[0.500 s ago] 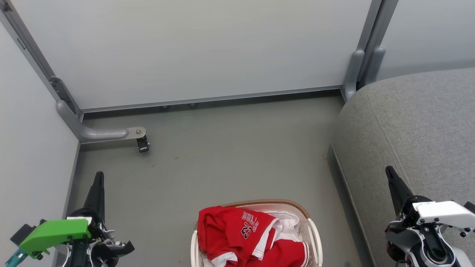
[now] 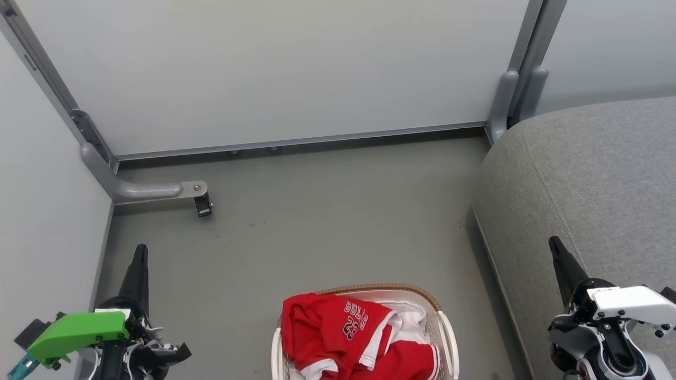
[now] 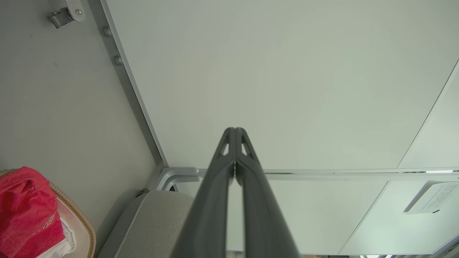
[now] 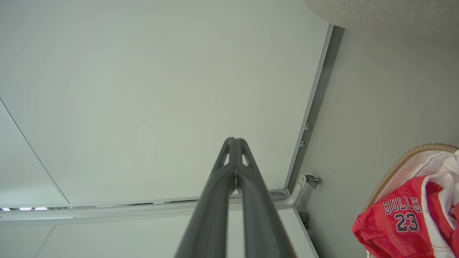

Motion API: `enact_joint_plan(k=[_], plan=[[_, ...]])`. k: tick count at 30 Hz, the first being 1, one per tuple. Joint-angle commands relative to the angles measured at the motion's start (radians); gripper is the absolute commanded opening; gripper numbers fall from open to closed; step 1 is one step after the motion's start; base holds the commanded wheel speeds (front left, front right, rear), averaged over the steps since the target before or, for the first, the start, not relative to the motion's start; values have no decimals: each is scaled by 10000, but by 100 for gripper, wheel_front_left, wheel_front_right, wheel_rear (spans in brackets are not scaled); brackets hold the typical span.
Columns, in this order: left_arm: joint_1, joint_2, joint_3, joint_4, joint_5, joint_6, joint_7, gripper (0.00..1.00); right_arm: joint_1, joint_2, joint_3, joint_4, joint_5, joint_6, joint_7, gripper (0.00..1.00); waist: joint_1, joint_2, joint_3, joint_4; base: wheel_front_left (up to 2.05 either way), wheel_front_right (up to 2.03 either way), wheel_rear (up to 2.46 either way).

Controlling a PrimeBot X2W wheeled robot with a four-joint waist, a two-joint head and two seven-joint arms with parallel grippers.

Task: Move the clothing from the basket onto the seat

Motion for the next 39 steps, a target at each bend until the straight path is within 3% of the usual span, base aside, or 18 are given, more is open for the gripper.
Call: enact_joint_plan(k=[1, 15, 16, 26, 39], plan=[[-118, -20, 31, -5, 57, -61, 44, 0, 76, 8, -33, -22, -43, 4, 41, 0, 0, 79, 0, 0, 0, 0, 0], [-121, -43, 56, -3, 87, -61, 51, 0, 72, 26, -61, -18, -76, 4, 63, 0, 0, 79, 0, 0, 0, 0, 0], [-1, -19, 34, 3, 16, 0, 40, 100, -2, 27, -33, -1, -17, 0, 27, 100, 0, 0, 0, 0, 0, 0, 0], [32, 0, -185, 407, 444, 10, -294, 100, 6, -58, 143, 118, -339, -2, -247, 100, 0, 5, 17, 1, 0, 0, 0], [-140, 2, -141, 566, 3633, 24, -858, 100, -265, -478, 636, 83, -2597, -1, -864, 100, 0, 13, 59, -51, 0, 0, 0]])
